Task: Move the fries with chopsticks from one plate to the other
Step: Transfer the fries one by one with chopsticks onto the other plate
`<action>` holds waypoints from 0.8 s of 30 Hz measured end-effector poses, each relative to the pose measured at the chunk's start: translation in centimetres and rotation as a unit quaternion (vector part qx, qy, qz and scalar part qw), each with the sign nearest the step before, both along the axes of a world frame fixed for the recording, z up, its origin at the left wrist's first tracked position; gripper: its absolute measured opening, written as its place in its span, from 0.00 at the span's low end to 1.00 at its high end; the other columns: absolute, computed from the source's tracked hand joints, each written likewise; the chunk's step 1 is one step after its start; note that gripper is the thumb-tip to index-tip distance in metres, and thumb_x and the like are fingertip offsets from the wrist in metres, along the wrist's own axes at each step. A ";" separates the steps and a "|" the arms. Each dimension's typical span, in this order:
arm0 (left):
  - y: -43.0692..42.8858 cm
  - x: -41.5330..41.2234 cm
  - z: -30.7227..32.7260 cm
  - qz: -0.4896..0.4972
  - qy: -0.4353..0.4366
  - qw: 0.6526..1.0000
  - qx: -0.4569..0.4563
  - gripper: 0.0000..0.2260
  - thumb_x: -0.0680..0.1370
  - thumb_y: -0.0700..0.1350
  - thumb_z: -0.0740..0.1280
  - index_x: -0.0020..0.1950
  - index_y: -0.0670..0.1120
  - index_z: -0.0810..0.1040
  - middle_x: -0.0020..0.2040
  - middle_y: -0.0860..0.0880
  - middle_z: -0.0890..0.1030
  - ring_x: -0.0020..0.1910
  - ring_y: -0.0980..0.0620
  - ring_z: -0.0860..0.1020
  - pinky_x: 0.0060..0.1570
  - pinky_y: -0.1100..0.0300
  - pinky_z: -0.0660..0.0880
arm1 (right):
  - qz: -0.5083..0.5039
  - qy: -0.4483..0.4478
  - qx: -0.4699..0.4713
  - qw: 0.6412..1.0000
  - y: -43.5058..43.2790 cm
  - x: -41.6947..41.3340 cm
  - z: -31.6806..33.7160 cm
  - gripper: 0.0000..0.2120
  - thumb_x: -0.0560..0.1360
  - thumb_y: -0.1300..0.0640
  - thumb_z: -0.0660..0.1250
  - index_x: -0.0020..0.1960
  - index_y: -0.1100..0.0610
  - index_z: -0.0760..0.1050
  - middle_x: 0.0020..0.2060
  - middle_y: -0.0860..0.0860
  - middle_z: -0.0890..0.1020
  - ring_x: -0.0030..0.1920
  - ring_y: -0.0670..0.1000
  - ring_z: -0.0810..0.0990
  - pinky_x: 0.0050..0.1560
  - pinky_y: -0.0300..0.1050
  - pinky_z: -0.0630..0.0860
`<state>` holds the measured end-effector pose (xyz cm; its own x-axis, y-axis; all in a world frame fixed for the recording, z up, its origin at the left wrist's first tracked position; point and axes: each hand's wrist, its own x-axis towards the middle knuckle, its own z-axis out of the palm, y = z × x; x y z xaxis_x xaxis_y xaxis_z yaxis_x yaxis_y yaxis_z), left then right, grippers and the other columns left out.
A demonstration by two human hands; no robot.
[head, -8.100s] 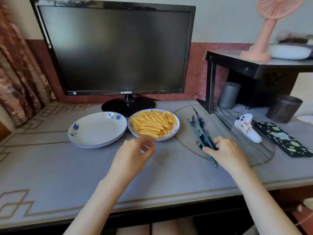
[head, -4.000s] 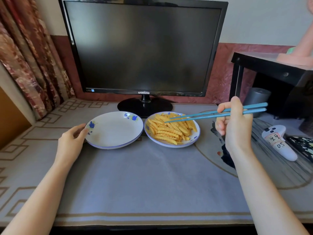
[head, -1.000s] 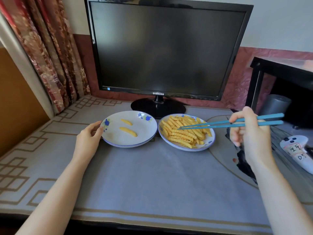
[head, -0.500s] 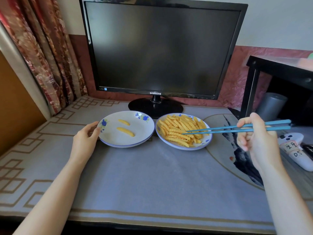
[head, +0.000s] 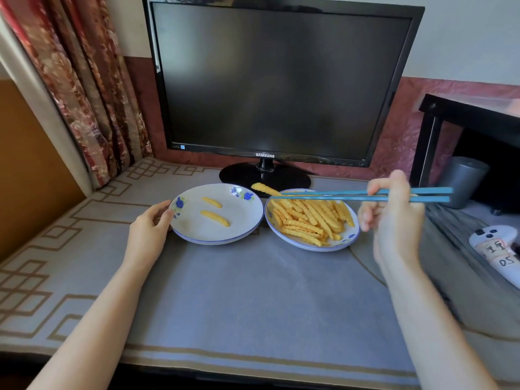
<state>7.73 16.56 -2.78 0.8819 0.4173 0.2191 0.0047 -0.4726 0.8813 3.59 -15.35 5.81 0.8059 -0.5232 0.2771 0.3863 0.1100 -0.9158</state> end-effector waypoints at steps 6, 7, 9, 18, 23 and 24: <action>-0.1 0.0 0.1 0.005 -0.003 1.000 0.005 0.14 0.80 0.43 0.59 0.64 0.46 0.76 0.56 0.49 0.80 0.46 0.51 0.77 0.50 0.62 0.67 | 0.091 0.042 -0.047 0.994 8.4 1.2 -1.3 0.21 0.82 0.53 0.54 0.32 0.59 0.70 0.17 0.53 0.68 0.18 0.51 0.65 0.22 0.35 0.64; -0.1 0.1 0.1 0.005 -0.003 1.000 0.006 0.14 0.80 0.43 0.59 0.64 0.46 0.76 0.55 0.49 0.80 0.46 0.52 0.77 0.50 0.62 0.66 | 0.107 0.041 -0.053 0.992 9.7 1.4 -1.6 0.22 0.83 0.52 0.53 0.33 0.59 0.70 0.17 0.54 0.68 0.18 0.50 0.65 0.23 0.36 0.64; 0.0 0.1 0.0 0.004 -0.004 1.000 0.009 0.14 0.80 0.43 0.59 0.64 0.45 0.76 0.56 0.49 0.80 0.49 0.53 0.76 0.51 0.62 0.66 | 0.136 0.043 -0.059 0.988 11.6 1.6 -2.4 0.23 0.83 0.51 0.53 0.34 0.59 0.71 0.18 0.54 0.69 0.18 0.49 0.66 0.23 0.36 0.65; 0.0 0.1 0.0 0.002 -0.003 1.000 0.010 0.14 0.80 0.42 0.59 0.65 0.45 0.76 0.59 0.47 0.80 0.52 0.56 0.73 0.52 0.64 0.65 | 0.208 0.030 -0.060 0.976 14.2 0.8 -4.1 0.20 0.83 0.53 0.55 0.36 0.59 0.72 0.22 0.52 0.71 0.20 0.49 0.69 0.22 0.36 0.66; -0.1 0.2 0.0 0.006 -0.005 1.000 0.010 0.14 0.80 0.42 0.59 0.64 0.44 0.76 0.58 0.47 0.80 0.50 0.56 0.73 0.50 0.64 0.64 | 0.190 0.022 -0.071 0.979 11.5 0.0 -2.9 0.20 0.83 0.53 0.56 0.37 0.61 0.73 0.21 0.57 0.69 0.19 0.49 0.67 0.21 0.37 0.64; -0.1 0.1 0.0 0.006 -0.006 1.000 0.009 0.14 0.80 0.42 0.59 0.64 0.44 0.76 0.57 0.47 0.80 0.49 0.55 0.73 0.50 0.64 0.64 | 0.180 0.017 -0.074 0.981 10.6 -0.2 -2.5 0.20 0.83 0.53 0.56 0.37 0.62 0.73 0.22 0.58 0.68 0.19 0.50 0.66 0.21 0.37 0.63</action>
<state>7.87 16.46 -2.82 0.8746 0.4232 0.2366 -0.0001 -0.4879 0.8729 3.41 -4.80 3.32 0.9411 -0.1579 0.2988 0.3161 0.0982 -0.9436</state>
